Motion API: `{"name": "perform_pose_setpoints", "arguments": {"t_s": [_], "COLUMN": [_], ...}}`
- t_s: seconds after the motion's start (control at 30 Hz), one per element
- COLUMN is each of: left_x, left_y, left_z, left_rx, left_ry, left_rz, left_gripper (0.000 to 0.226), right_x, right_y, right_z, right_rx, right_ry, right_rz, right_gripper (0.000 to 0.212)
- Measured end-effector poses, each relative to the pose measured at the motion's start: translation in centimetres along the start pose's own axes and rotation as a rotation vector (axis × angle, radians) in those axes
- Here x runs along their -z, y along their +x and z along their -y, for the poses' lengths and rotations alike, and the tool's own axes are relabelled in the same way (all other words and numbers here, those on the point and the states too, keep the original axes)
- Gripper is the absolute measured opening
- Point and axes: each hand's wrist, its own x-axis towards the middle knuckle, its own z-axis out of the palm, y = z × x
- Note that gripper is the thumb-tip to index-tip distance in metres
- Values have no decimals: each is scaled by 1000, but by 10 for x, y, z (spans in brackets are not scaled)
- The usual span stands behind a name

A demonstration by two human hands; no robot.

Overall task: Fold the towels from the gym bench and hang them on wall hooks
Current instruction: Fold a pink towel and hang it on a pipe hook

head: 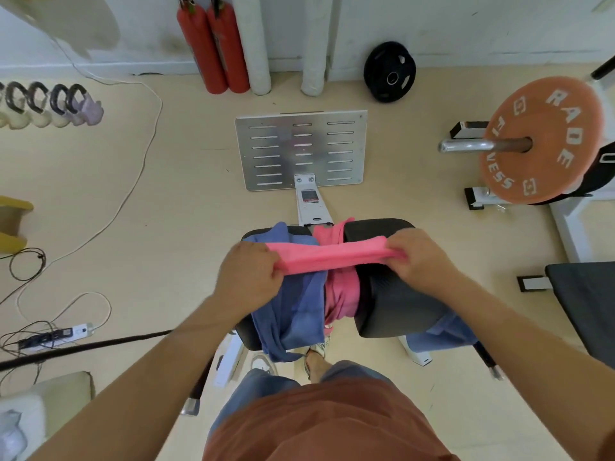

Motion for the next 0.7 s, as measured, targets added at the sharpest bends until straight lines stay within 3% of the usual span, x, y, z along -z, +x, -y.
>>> {"name": "perform_pose_setpoints", "arguments": {"t_s": [0.1, 0.2, 0.27, 0.33, 0.47, 0.57, 0.63, 0.7], "left_x": [52, 84, 80, 59, -2, -28, -33, -33], "left_y": [-5, -21, -23, -22, -16, -11, -8, -7], "left_z": [17, 25, 24, 15, 1, -5, -12, -18], "left_rx": [132, 219, 274, 376, 637, 678, 737, 852], "left_ry": [-461, -1054, -1369, -1471, -1360, -1094, -1124, -1214], "left_rz": [91, 100, 94, 69, 21, 0, -87, -119], "left_gripper": [15, 16, 9, 5, 16, 18, 18, 36], "right_x": [52, 78, 67, 43, -14, -36, -41, -41], "right_y": [-9, -29, -37, -37, -36, -41, -43, -39], "right_z": [10, 19, 24, 29, 26, 26, 20, 13], "right_rx": [-185, -295, -425, -581, -719, -757, -809, -855], "right_ry": [575, 1092, 1257, 1146, 620, 560, 541, 557], "right_rz": [174, 75, -32, -113, -190, -188, -197, -203], "right_gripper": [9, 36, 34, 25, 39, 47, 50, 53]}}
